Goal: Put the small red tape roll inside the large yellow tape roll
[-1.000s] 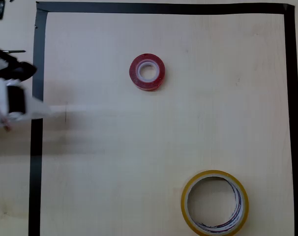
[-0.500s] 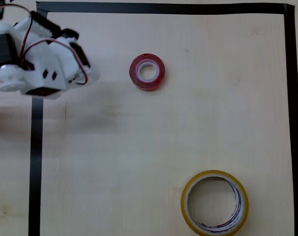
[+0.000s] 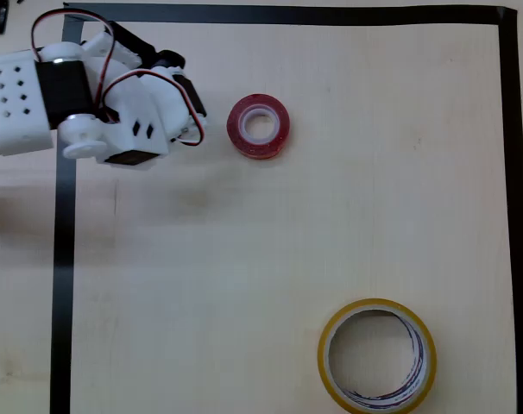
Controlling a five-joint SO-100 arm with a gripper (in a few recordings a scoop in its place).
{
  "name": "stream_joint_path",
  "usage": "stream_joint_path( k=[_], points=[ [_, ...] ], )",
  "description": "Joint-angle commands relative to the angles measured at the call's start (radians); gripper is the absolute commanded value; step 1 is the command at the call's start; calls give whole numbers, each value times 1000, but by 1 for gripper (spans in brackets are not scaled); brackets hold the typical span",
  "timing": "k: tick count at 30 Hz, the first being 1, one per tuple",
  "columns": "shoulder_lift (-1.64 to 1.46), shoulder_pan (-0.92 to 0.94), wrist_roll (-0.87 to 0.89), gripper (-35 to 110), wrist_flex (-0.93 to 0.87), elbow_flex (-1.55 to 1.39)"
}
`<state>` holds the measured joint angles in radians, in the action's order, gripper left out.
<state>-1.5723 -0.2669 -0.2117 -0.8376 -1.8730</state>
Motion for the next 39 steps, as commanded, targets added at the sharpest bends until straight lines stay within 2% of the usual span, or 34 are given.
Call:
stream_joint_path(
  k=[1, 20, 30, 36, 39],
  points=[
    [-2, -15, -5, 3, 29, 103],
    [233, -34, -8, 15, 60, 265],
    [351, -17, -17, 15, 37, 379],
    [394, -11, -23, 13, 37, 390],
    [403, -11, -29, 1, 21, 400]
  ],
)
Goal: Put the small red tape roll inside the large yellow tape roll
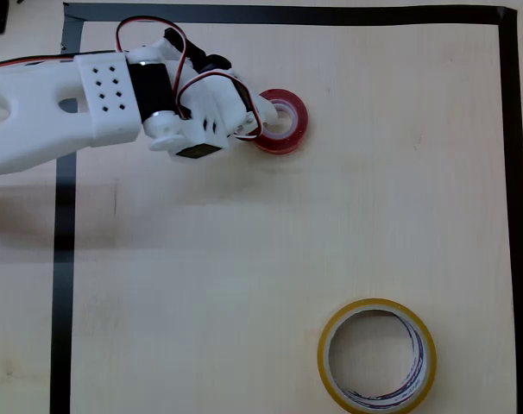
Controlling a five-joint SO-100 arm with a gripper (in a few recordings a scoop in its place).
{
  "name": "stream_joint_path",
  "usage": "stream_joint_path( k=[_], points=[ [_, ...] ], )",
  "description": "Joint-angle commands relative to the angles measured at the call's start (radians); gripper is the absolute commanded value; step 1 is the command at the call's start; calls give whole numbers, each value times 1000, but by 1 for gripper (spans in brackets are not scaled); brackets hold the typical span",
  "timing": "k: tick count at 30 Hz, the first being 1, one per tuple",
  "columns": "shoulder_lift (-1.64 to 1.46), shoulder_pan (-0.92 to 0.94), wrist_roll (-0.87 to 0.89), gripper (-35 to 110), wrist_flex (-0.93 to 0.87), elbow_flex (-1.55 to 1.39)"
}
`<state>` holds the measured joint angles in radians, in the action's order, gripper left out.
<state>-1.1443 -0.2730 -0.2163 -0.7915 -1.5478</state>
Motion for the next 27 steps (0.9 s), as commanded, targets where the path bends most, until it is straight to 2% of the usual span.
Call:
stream_joint_path(
  k=[1, 8, 13, 19, 23, 27],
  points=[
    [-25, -3, -25, 0, -31, 75],
    [-66, 35, -46, 0, -52, 97],
    [-63, 169, -78, 0, -117, 307],
    [249, 321, -132, 0, -285, 897],
    [630, 388, -146, 0, -448, 1638],
    [653, 420, -147, 0, -454, 1715]
  ],
)
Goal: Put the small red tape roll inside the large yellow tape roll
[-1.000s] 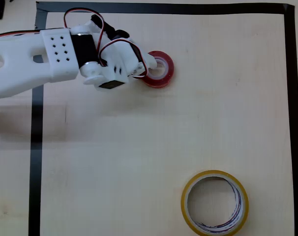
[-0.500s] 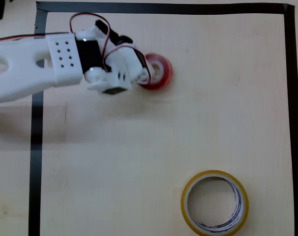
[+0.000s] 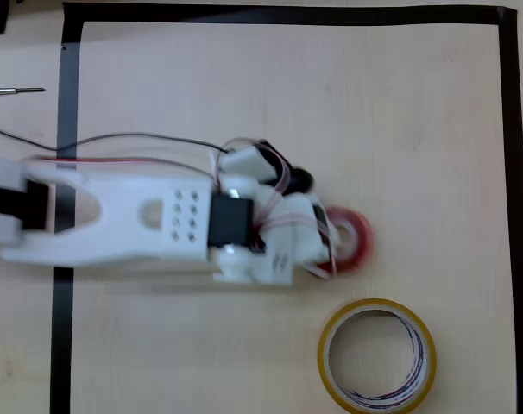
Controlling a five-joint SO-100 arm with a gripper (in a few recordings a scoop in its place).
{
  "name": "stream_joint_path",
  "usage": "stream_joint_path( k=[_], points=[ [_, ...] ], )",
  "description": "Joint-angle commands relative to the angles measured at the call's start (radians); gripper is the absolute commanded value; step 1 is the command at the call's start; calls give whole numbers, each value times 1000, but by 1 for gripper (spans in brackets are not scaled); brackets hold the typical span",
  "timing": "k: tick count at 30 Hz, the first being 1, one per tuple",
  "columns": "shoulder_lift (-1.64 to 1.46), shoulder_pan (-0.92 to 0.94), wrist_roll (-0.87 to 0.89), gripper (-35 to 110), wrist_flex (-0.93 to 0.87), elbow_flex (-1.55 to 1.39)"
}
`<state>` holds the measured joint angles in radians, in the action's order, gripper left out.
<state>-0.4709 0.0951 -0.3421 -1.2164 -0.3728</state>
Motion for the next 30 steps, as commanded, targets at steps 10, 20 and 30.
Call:
stream_joint_path(
  k=[10, 20, 30],
  points=[
    [-130, 80, -14, 0, -94, 611],
    [-103, 173, -12, 0, -15, 600],
    [-74, 216, -3, 8, -17, 551]
  ],
)
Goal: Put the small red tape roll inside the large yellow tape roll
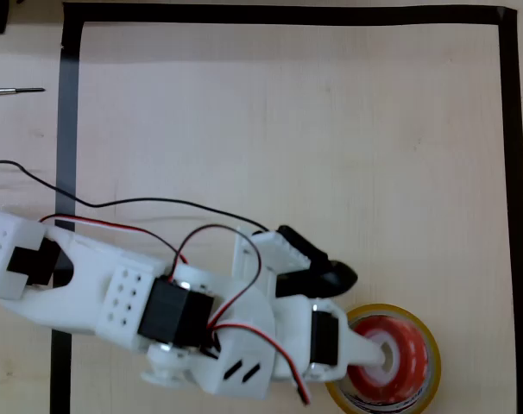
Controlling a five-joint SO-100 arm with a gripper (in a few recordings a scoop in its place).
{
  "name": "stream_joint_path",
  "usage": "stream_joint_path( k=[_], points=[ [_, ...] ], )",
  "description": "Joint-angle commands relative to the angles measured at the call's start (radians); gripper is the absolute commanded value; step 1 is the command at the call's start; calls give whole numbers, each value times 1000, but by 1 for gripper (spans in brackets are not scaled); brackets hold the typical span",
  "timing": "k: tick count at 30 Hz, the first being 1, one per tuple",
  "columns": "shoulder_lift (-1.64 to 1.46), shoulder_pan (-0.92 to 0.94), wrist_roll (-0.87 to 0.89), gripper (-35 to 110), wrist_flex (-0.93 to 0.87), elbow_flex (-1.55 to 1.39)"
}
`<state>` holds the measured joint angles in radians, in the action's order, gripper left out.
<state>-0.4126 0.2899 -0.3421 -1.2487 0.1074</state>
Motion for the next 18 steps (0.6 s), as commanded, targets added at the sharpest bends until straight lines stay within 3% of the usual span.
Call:
stream_joint_path(
  k=[1, 11, 18],
  points=[
    [-130, 21, -2, 10, 5, 71],
    [-138, 21, 2, 16, -72, 129],
    [-328, -55, 17, 16, -342, 133]
  ],
)
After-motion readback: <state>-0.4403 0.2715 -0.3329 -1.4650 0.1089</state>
